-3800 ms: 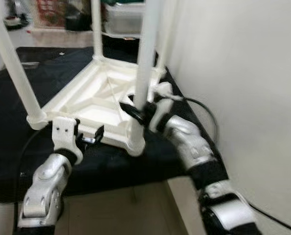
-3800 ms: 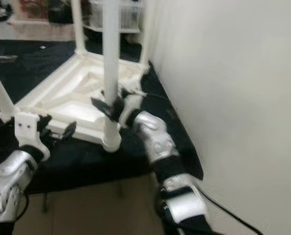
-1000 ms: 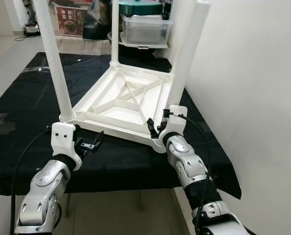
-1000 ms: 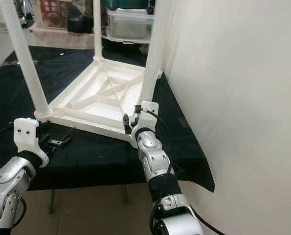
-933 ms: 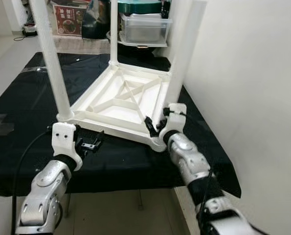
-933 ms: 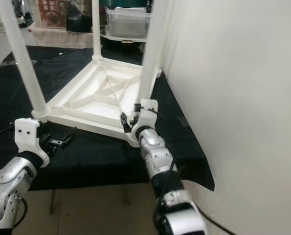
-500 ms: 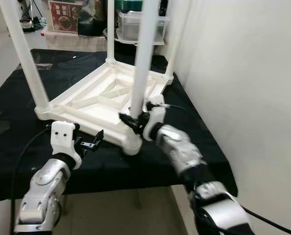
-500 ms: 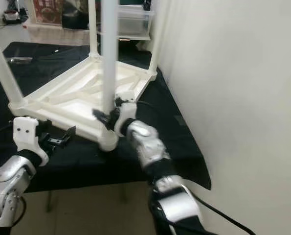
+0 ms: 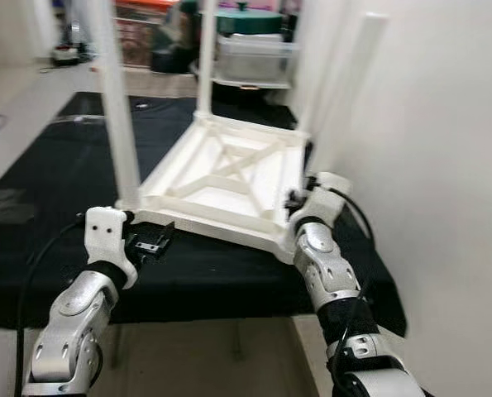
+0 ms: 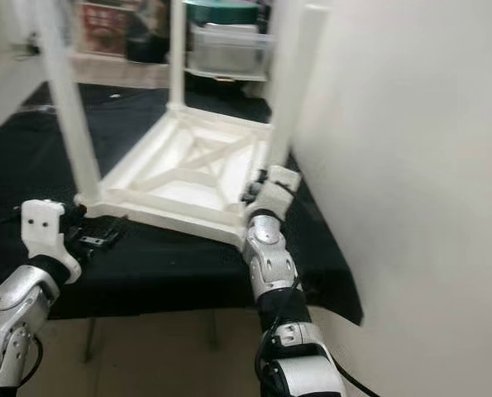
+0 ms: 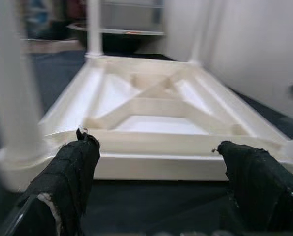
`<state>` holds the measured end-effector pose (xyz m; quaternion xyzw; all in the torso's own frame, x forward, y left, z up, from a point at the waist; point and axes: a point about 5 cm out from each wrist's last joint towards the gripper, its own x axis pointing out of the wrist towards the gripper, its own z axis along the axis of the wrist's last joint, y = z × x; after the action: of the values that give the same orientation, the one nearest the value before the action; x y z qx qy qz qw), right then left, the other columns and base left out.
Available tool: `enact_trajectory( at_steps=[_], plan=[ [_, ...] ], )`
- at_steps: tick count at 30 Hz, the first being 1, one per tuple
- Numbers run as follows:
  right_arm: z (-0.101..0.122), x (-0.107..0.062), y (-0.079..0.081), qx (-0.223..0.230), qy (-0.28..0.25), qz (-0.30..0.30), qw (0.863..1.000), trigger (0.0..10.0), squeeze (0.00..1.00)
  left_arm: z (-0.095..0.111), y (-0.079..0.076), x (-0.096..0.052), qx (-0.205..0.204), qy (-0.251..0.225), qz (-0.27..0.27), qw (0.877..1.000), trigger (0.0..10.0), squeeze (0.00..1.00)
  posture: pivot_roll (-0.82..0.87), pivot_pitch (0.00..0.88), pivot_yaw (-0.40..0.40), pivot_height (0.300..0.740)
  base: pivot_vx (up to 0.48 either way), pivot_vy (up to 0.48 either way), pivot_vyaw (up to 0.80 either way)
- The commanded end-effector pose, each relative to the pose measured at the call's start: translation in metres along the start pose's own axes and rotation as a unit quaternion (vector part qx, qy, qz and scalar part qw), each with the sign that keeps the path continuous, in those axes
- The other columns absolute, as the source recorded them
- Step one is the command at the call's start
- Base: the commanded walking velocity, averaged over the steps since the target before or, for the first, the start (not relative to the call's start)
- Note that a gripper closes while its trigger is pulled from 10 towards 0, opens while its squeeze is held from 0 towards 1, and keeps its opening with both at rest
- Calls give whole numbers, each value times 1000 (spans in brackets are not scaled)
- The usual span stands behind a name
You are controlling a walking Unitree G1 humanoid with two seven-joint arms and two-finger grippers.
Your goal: Building children table
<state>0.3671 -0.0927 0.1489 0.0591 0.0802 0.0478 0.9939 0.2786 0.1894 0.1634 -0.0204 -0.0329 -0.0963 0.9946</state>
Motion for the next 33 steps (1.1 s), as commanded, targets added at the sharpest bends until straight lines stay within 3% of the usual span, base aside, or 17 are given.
enact_trajectory(
  at_steps=[1,3,4,6,10,11,12,13,16,17,23,25,26,27,28,29,33],
  plan=[
    [2,3,15,16,6,85,996,10000,1000,-3,-2,0,-6,6,-8,1000,10000,0,128,0,-131,740,0,0,0],
    [13,5,20,2,-11,121,993,10000,1000,-3,-2,0,-6,6,-7,1000,10000,0,126,0,-133,740,0,0,0],
    [25,6,27,-2,-25,183,983,10000,0,-3,-2,0,-7,5,-6,1000,10000,0,122,0,-134,740,0,0,0],
    [40,-2,37,-37,-57,311,948,10000,0,-3,-2,0,-7,3,-5,1000,10000,0,121,0,-138,740,0,0,0],
    [42,-6,41,-51,-67,357,931,10000,0,-3,-2,1,-7,3,-5,1000,10000,0,121,0,-138,740,0,0,0],
    [30,-15,46,-72,-54,405,910,2235,0,-3,-3,1,-7,2,-5,1000,10000,0,127,0,-142,740,0,0,0],
    [10,-15,50,-99,-31,391,915,0,0,-3,-3,0,-7,1,-5,1000,10000,0,139,0,-151,740,0,0,0],
    [-5,-9,50,-108,3,335,936,0,0,-3,-4,0,-7,0,-4,1000,10000,0,142,0,-152,740,0,0,0],
    [-5,-9,50,-108,3,335,936,0,0,-3,-4,0,-7,0,-4,1000,10000,0,142,0,-152,740,0,0,0],
    [-23,9,13,-68,65,46,995,0,0,-3,-4,-2,-8,0,-3,1000,10000,0,145,0,-150,740,0,0,0],
    [-22,-5,-43,-36,45,-249,967,0,0,-3,-4,-4,-9,2,-8,1000,10000,0,133,0,-131,740,0,0,0],
    [-21,-6,-38,-37,48,-231,971,0,0,-3,-5,-4,-10,3,-10,1000,10000,0,124,0,-127,740,0,0,0],
    [-17,-6,-30,-41,40,-193,979,2510,0,-3,-5,-4,-10,4,-12,1000,10000,0,124,0,-127,740,0,0,0],
    [-17,-6,-30,-41,40,-193,979,2510,0,-3,-5,-4,-10,4,-12,1000,10000,0,124,0,-127,740,0,0,0],
    [-14,-5,-21,-45,31,-152,987,10000,0,-2,-5,-4,-10,4,-14,1000,10000,0,124,0,-126,740,0,0,0],
    [-3,-5,-6,-22,-7,-49,999,10000,1000,-2,-5,-4,-10,4,-15,1000,10000,0,119,0,-125,740,0,0,0],
    [18,-6,22,-2,-50,126,991,10000,1000,-3,-5,-4,-9,3,-13,1000,10000,0,129,0,-131,740,0,0,0]
  ],
)
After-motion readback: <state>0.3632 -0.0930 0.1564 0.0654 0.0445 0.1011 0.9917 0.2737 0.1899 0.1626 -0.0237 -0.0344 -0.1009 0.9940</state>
